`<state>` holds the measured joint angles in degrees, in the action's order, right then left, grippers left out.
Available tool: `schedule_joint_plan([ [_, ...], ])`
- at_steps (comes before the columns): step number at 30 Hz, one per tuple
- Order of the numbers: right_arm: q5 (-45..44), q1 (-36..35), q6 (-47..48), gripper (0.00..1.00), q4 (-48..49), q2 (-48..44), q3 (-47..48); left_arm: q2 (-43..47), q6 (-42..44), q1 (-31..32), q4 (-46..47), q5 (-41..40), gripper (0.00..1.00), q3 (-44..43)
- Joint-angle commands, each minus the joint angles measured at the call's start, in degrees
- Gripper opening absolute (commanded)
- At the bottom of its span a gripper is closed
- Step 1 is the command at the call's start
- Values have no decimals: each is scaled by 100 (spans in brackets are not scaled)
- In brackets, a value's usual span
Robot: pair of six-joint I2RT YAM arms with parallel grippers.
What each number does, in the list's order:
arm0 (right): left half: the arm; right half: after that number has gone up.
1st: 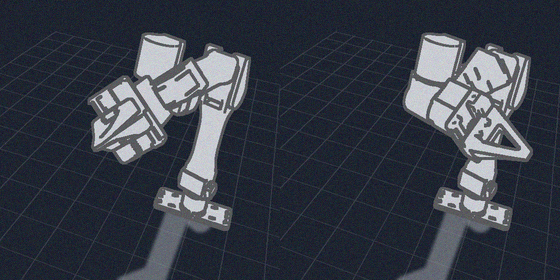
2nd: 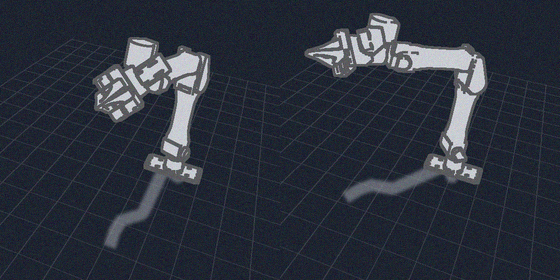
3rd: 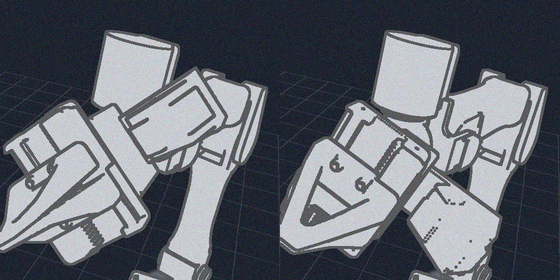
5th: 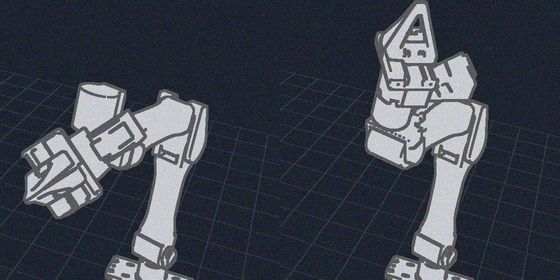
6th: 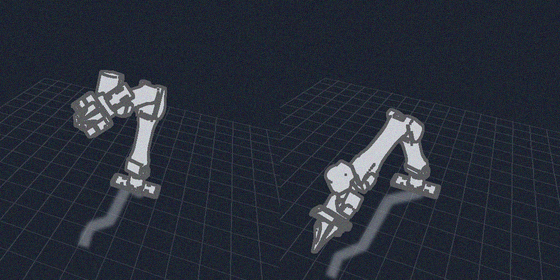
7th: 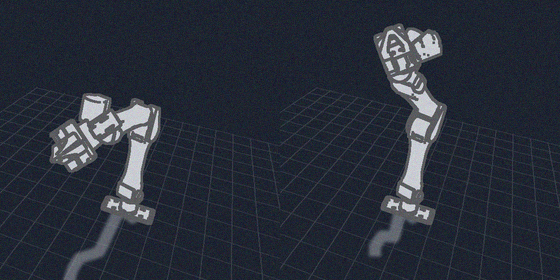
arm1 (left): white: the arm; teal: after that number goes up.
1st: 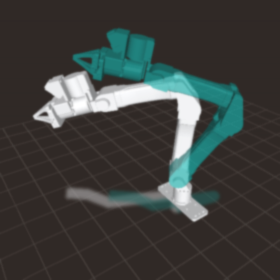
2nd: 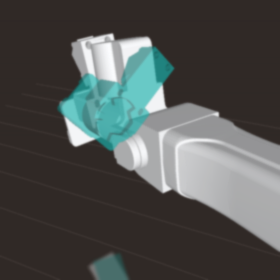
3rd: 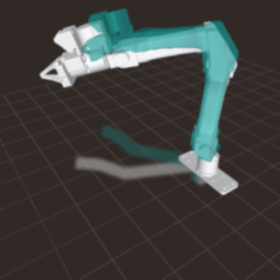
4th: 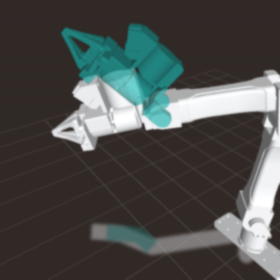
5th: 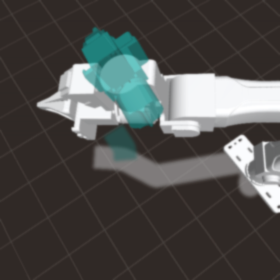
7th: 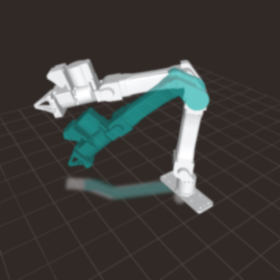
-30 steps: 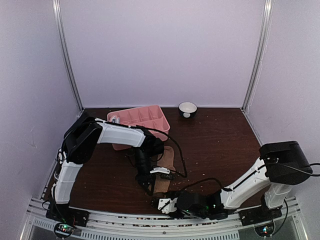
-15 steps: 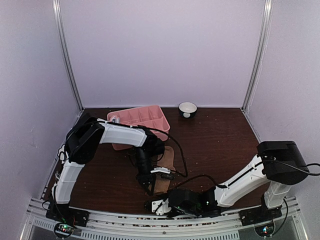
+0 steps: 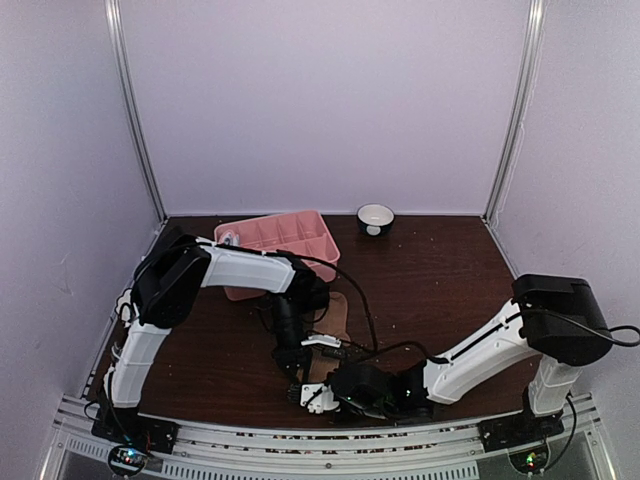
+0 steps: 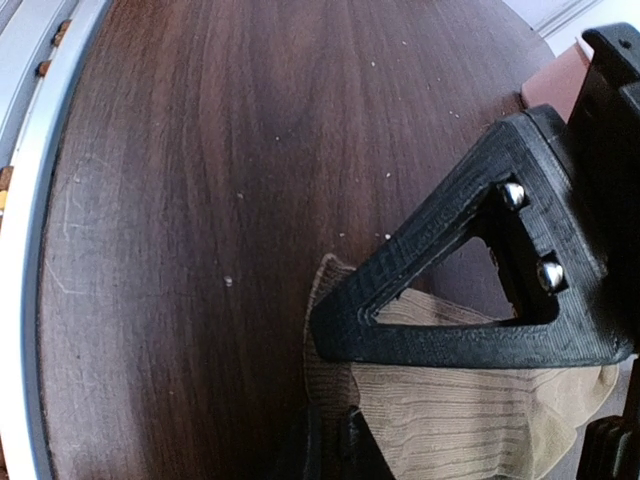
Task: Roll the socks
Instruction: Roll the sock at the center of the board.
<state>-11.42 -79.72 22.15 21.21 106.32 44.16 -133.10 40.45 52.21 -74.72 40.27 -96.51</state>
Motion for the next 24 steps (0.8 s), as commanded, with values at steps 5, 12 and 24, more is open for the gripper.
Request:
schedule_joint_plan([
  [5,356,41,-444,0,-984,227,-105,-189,15,-118,-104,-114,0,-198],
  [12,716,113,-1053,0,-1065,137,-121,100,-103,-193,84,-322,29,-128],
  [24,2736,839,-3310,0,161,295,-975,2418,-373,-303,2228,-1497,96,1862],
])
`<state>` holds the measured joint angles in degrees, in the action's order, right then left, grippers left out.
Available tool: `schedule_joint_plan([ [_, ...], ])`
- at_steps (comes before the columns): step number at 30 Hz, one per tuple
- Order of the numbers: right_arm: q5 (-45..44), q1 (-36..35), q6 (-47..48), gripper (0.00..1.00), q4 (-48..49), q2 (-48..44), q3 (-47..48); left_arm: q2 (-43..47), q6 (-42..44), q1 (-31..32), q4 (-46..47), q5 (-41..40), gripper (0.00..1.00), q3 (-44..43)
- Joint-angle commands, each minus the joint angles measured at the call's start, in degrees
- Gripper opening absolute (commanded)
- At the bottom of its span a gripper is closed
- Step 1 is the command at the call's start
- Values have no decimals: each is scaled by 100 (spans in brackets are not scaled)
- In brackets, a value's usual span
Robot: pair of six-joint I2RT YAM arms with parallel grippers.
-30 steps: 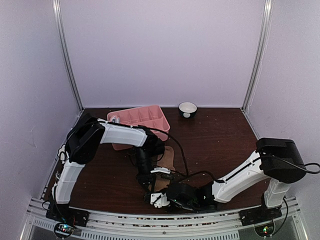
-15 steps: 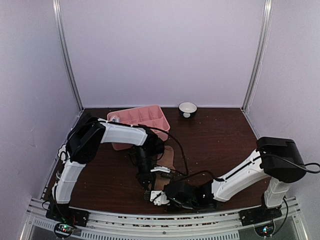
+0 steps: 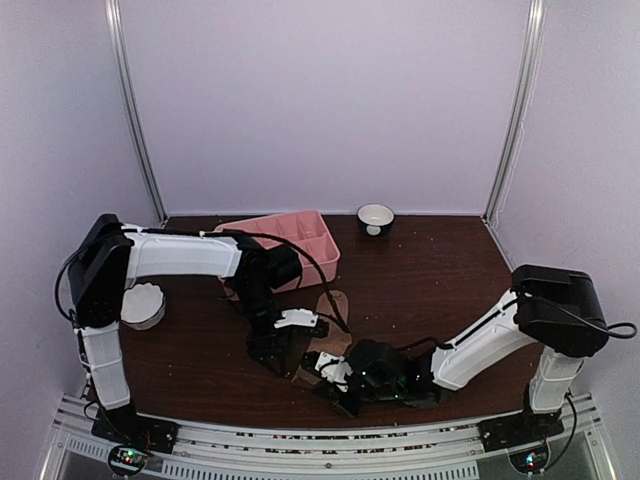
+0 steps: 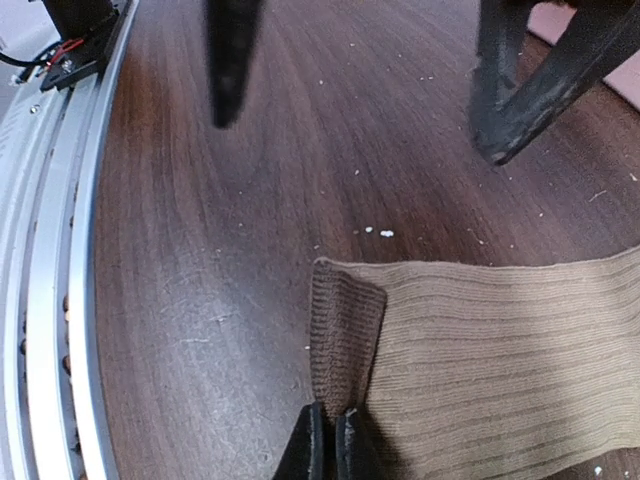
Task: Roll the socks
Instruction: Roll the sock at the center of the board.
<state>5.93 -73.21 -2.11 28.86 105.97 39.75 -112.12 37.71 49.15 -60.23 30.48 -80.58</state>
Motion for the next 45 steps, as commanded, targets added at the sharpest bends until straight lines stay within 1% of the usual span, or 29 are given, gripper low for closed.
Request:
schedule_joint_plan([
  [1,1157,268,-982,0,-545,350,-566,362,-76,7,775,-522,98,326],
  [4,1542,517,-1207,0,-445,434,-601,509,-191,16,1087,-480,98,578],
  [8,1992,865,-1545,0,-183,588,-695,829,-106,73,1759,63,97,1153],
  [10,2215,1000,-1695,0,-101,717,-700,836,-131,152,1960,195,91,1213],
  [13,2403,1112,-1792,0,-184,887,-644,729,-201,236,2206,328,75,1216],
  [14,2431,1134,-1816,0,-208,923,-638,674,-220,269,2249,370,72,1193],
  [17,2473,1213,-1924,0,-190,976,-694,535,-217,429,2237,504,68,1154],
  [22,2408,1327,-2050,0,-270,1068,-795,474,-49,720,2128,675,63,1261],
  [30,2384,1402,-2219,0,-131,1153,-892,269,-66,733,2069,651,59,1282],
  [31,2374,1410,-2203,0,-134,1149,-910,291,-127,692,2040,644,59,1286],
  [33,2335,1413,-2182,0,-135,1136,-969,470,-394,344,2129,751,60,1322],
  [34,2327,1415,-2167,0,-142,1136,-993,555,-596,-10,2174,806,63,1314],
  [35,2311,1418,-2158,0,-145,1136,-1017,657,-694,-307,2215,878,67,1282],
  [36,2295,1425,-2140,0,-170,1132,-1026,786,-754,-538,2237,918,75,1259],
  [37,2278,1430,-2124,0,-197,1123,-1034,1009,-825,-738,2304,892,89,1267],
  [38,2254,1439,-2115,0,-223,1108,-1046,1227,-889,-854,2376,787,97,1290],
  [41,2183,1469,-2105,0,-273,1050,-1085,2034,-934,-907,2417,210,98,1283],
  [43,2159,1478,-2120,0,-251,1024,-1106,2471,-814,-907,2216,-183,98,1076],
  [44,2150,1481,-2126,0,-236,1018,-1106,2513,-761,-916,2106,-501,98,939],
  [45,2153,1485,-2146,0,-203,1021,-1102,2451,-969,-1004,2210,-947,98,978],
])
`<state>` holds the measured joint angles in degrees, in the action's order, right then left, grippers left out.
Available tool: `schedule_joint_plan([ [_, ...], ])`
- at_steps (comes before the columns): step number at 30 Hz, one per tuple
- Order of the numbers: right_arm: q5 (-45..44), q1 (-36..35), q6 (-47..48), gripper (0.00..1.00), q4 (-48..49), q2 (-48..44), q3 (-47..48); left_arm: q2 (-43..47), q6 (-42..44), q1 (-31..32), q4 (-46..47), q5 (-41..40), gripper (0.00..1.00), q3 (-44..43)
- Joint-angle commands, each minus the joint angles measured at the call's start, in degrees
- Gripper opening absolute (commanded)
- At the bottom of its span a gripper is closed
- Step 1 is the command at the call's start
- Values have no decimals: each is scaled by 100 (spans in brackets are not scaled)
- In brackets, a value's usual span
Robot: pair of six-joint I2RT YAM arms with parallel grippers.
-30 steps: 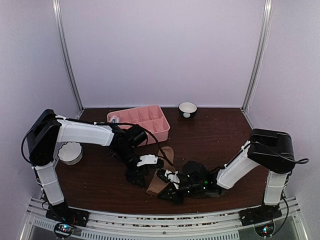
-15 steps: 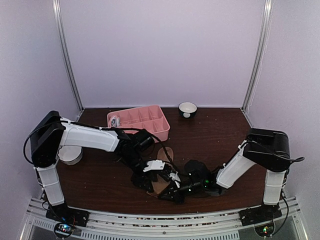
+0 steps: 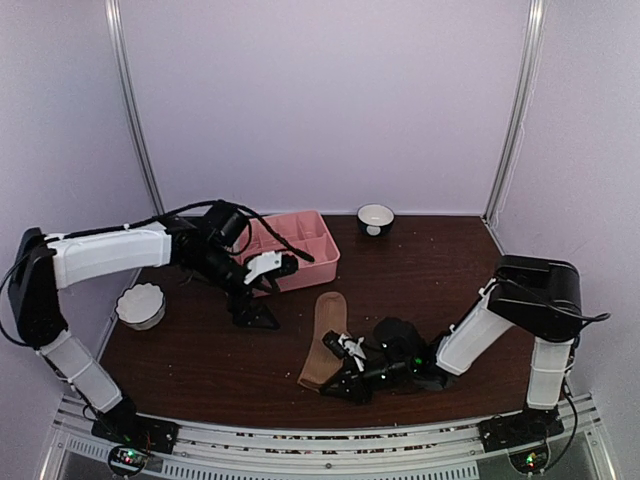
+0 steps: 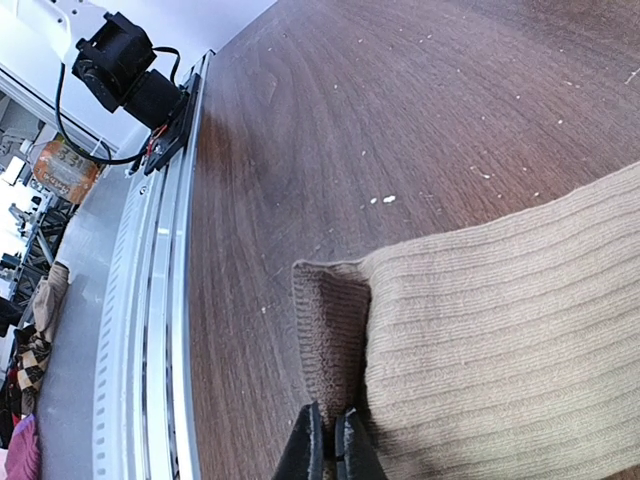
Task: Roll the socks
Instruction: Roll the sock at the center of the board.
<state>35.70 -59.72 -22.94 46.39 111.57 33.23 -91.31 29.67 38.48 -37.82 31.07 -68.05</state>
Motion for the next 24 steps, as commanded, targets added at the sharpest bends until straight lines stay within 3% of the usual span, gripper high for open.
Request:
schedule_joint_plan([
  [1,-823,133,-89,0,-1904,468,-467,213,-532,-114,130,-1386,98,-180],
  [3,-819,135,-143,0,-1823,471,-478,-411,-299,-514,-460,-749,94,-548],
  [4,-812,135,-179,0,-1787,477,-487,-610,-152,-453,-690,-785,84,-705],
  [5,-804,141,-225,0,-1749,487,-496,-511,-40,-308,-463,-1002,83,-492],
  [7,-765,146,-304,0,-1724,516,-487,234,196,109,691,-1365,90,496],
  [9,-728,165,-354,0,-1743,543,-475,513,344,511,973,-1169,90,887],
  [14,-474,325,-530,0,-1798,701,-444,-112,570,1231,684,-274,71,887],
  [19,-482,382,-534,0,-2163,787,-397,-602,304,1577,1021,115,44,958],
  [24,-467,400,-611,0,-2123,752,-449,-1042,-156,1593,1455,322,34,882],
])
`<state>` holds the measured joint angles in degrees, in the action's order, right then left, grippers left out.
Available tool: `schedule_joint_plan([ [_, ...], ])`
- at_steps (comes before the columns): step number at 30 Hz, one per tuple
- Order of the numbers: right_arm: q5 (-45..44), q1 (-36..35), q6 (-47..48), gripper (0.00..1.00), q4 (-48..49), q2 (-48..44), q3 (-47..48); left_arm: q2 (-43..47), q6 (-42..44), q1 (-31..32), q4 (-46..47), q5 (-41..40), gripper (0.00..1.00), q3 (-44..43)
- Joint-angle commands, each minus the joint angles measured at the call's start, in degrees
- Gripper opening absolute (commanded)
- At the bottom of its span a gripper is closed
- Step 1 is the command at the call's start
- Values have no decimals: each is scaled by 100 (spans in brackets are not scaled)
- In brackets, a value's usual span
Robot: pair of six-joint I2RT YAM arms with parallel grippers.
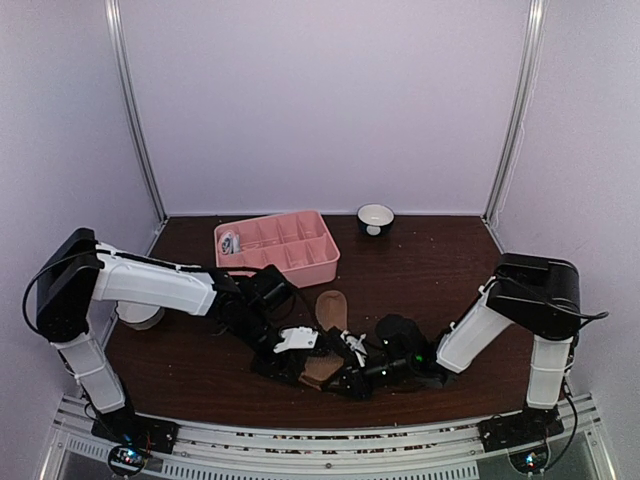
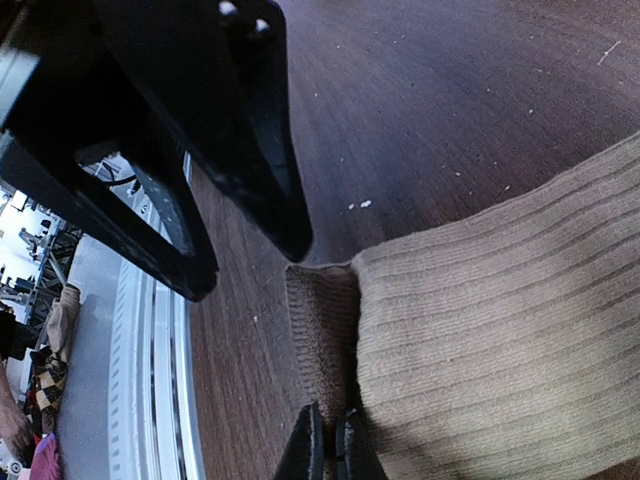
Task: Roll the socks
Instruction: Roll the sock at the center of the board.
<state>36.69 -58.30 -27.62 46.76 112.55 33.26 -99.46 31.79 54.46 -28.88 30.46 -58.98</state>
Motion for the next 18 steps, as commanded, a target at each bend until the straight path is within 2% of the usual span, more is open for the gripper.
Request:
schedule_joint_plan([
  [1,-558,258,-159,0,-2150,647,-454,-277,-429,6,611,418,32,-33],
  [7,-531,260,-192,0,-2071,635,-476,-449,-416,12,494,532,25,-213],
  [11,-531,267,-243,0,-1999,641,-516,-617,-315,12,307,579,12,-334],
  [18,-445,286,-355,0,-1791,640,-598,-941,-156,12,158,611,12,-361],
])
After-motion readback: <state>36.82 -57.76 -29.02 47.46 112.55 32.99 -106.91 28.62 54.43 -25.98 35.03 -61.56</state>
